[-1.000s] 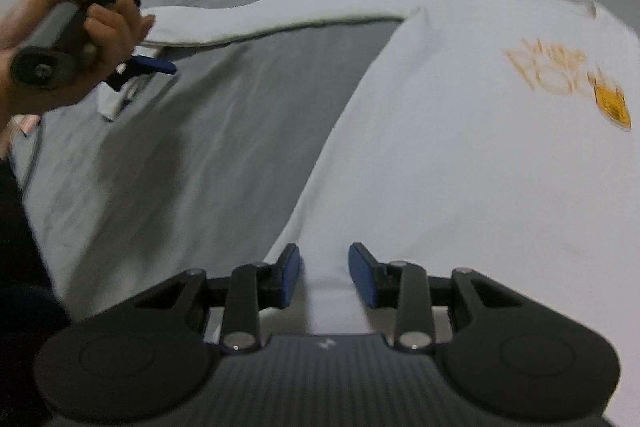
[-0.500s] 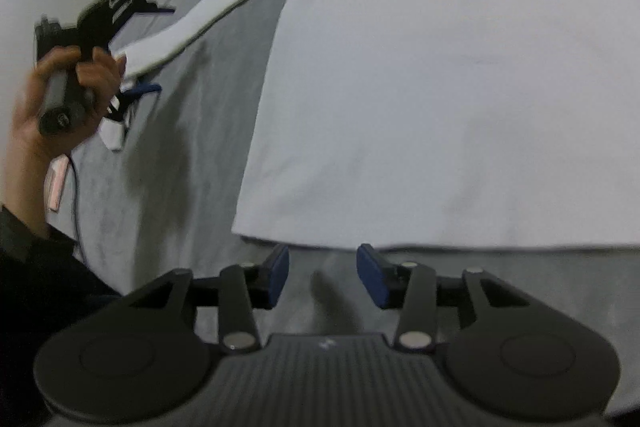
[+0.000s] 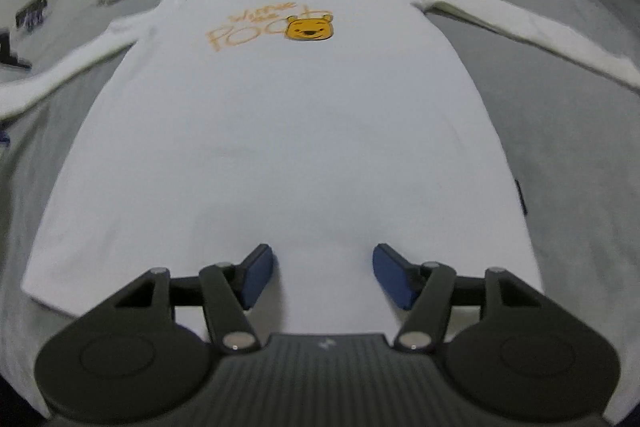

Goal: Fold clothes

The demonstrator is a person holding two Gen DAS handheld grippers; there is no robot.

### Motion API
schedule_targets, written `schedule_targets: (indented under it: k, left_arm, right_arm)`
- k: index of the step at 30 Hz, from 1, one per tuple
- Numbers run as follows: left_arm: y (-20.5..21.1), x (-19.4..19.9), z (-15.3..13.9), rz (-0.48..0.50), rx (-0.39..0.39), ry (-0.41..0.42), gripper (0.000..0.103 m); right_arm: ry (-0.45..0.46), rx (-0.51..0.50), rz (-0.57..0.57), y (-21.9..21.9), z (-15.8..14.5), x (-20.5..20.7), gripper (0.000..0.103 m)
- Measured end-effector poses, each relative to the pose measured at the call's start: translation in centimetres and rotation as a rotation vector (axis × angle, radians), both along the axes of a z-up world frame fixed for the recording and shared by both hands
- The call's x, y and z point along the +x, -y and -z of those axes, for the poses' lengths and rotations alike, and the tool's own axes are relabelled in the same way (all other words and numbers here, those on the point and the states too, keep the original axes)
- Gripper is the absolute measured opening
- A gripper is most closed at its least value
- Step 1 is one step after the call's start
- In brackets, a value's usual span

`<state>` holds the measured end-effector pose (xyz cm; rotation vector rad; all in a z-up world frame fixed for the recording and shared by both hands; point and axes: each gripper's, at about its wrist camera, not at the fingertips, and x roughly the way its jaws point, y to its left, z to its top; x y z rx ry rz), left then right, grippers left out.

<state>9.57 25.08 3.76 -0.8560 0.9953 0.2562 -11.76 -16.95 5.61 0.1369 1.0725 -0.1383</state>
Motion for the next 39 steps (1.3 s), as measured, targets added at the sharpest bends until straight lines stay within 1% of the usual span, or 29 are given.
schedule_targets:
  k: [2, 6, 8, 10, 12, 15, 18, 20, 22, 24, 25, 27, 28, 29, 31, 33, 34, 35, 36, 37, 38, 39]
  left_arm:
    - [-0.2, -0.1, 0.0, -0.002, -0.005, 0.001, 0.103]
    - [-1.4, -0.4, -0.5, 0.002, -0.010, 0.020, 0.103]
    - [-2.8, -0.8, -1.3, -0.021, 0.024, 0.047, 0.103]
    - [-4.6, -1.5, -2.2, -0.048, 0.077, 0.075, 0.103]
    - [-6.5, -2.0, -2.8, -0.068, 0.105, 0.088, 0.103]
    - [-9.5, -3.2, -2.6, -0.141, 0.088, 0.094, 0.103]
    - [-11.9, -4.1, -2.0, -0.213, 0.074, 0.071, 0.101]
    - [-12.5, -4.4, -1.8, -0.222, 0.068, 0.076, 0.101]
    - [-12.5, -4.4, -1.8, -0.204, 0.058, 0.094, 0.101]
    - [-12.4, -4.5, -1.9, -0.191, 0.049, 0.118, 0.100]
    - [-12.2, -4.2, -2.0, -0.191, 0.058, 0.125, 0.098]
    - [-11.8, -3.6, -2.0, -0.189, 0.075, 0.138, 0.094]
    - [-11.5, -3.2, -2.1, -0.180, 0.090, 0.140, 0.089]
    - [-11.1, -2.9, -2.1, -0.171, 0.106, 0.141, 0.084]
    - [-10.5, -2.4, -2.2, -0.165, 0.138, 0.143, 0.078]
    - [-10.1, -2.0, -2.2, -0.160, 0.184, 0.144, 0.072]
    - [-9.8, -1.8, -2.3, -0.158, 0.207, 0.144, 0.064]
    - [-9.8, -1.7, -2.2, -0.159, 0.221, 0.137, 0.053]
    - [-9.9, -1.7, -2.1, -0.161, 0.235, 0.130, 0.048]
    - [-9.9, -1.6, -2.0, -0.162, 0.249, 0.124, 0.042]
    - [-9.9, -1.6, -2.0, -0.164, 0.262, 0.117, 0.038]
    - [-10.0, -1.6, -2.0, -0.167, 0.252, 0.125, 0.036]
  right_arm:
    - [0.003, 0.001, 0.007, -0.2, -0.4, 0.1, 0.059]
    - [0.043, 0.025, -0.004, -1.8, -0.6, 0.4, 0.059]
    - [0.054, 0.031, -0.019, -2.6, -0.4, 0.7, 0.059]
    - [0.067, 0.013, -0.039, -3.4, -0.3, 0.9, 0.060]
    - [0.076, -0.002, -0.052, -3.9, -0.2, 1.0, 0.061]
    - [0.082, 0.002, -0.063, -4.0, 0.1, 1.3, 0.065]
    - [0.082, -0.008, -0.095, -3.9, 0.1, 1.7, 0.066]
    - [0.087, -0.018, -0.127, -3.8, -0.1, 2.3, 0.066]
    - [0.099, -0.027, -0.156, -3.6, -0.4, 2.9, 0.066]
    - [0.127, -0.038, -0.190, -3.5, -0.8, 3.7, 0.064]
    - [0.141, -0.043, -0.207, -3.5, -1.1, 4.1, 0.061]
    - [0.168, -0.046, -0.233, -3.3, -1.0, 4.6, 0.058]
    - [0.180, -0.046, -0.243, -3.2, -0.9, 4.8, 0.056]
    - [0.193, -0.046, -0.254, -3.1, -0.7, 5.1, 0.050]
    - [0.219, -0.046, -0.275, -2.9, -0.4, 5.5, 0.045]
    - [0.244, -0.046, -0.296, -2.6, -0.1, 5.9, 0.043]
    - [0.257, -0.046, -0.306, -2.5, 0.1, 6.2, 0.042]
    - [0.267, -0.038, -0.309, -2.4, 0.3, 6.3, 0.042]
    - [0.274, -0.019, -0.298, -2.1, 0.8, 6.2, 0.042]
    - [0.283, -0.017, -0.300, -2.0, 1.0, 6.1, 0.043]
    - [0.292, -0.014, -0.302, -2.0, 1.2, 6.0, 0.043]
    - [0.301, -0.012, -0.304, -1.9, 1.3, 5.9, 0.043]
